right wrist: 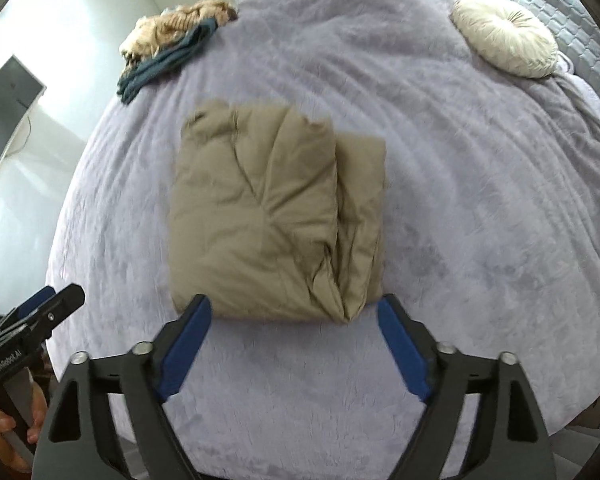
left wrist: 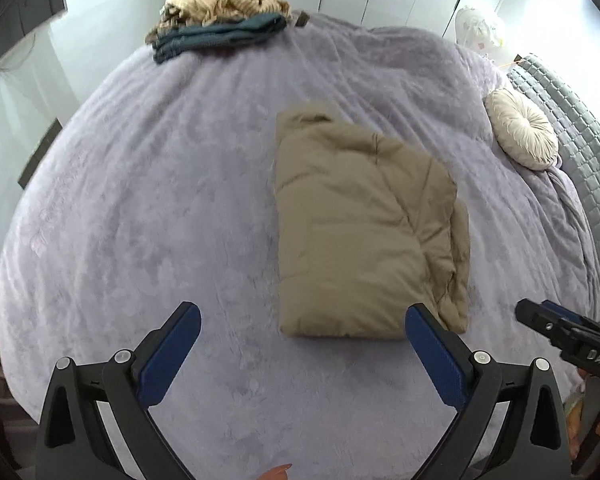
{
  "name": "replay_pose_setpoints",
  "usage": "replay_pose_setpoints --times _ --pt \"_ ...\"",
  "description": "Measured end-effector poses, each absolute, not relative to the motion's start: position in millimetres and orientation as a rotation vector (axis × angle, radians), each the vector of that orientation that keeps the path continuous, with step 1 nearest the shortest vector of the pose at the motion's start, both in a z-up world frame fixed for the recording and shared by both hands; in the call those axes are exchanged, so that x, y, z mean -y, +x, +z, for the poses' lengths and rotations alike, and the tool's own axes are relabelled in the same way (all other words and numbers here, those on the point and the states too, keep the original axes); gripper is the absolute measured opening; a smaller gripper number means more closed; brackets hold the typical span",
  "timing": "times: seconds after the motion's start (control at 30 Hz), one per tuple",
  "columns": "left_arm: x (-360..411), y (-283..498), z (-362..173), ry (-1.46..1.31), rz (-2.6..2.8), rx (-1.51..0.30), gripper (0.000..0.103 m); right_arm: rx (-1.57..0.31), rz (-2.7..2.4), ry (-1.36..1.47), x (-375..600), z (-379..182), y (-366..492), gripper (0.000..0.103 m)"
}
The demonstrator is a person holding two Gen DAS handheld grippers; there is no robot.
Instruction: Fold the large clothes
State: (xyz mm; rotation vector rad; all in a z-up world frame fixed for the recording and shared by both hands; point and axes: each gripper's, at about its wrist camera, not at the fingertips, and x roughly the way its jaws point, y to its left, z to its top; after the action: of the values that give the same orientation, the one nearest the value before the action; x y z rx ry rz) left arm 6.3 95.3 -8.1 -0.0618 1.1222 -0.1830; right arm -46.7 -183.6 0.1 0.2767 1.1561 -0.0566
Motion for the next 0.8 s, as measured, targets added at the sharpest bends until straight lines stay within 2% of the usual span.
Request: replay_pose_setpoints --times 0.07,0.1,0.13,0.3,0.8 --pt "-91.6 7.8 1.9 -0.055 -0.187 -1.101 0.102 -1.123 -0.074 0.262 182.9 11.1 -45.7 0.090" --pt "-89.8 8.0 7.3 -0.054 -0.188 -1.087 0.102 -1.106 -0.082 0.253 182.0 16.2 -45.7 0.094" --pt "-88.4 7.9 12.2 -0.050 -0.185 -1.074 0.102 -1.095 -0.089 0.246 181.0 19.4 -45.3 0.103" --pt "-82.2 5.5 34.0 -0.001 -0.146 -1.004 0.102 -1.028 -0.121 0.196 173.6 35.6 -46.5 0.103" --pt "-89.0 3.2 45.5 -0.013 -0.104 -0.970 0.102 -1.025 -0.127 0.160 163.7 39.8 -45.1 0.103"
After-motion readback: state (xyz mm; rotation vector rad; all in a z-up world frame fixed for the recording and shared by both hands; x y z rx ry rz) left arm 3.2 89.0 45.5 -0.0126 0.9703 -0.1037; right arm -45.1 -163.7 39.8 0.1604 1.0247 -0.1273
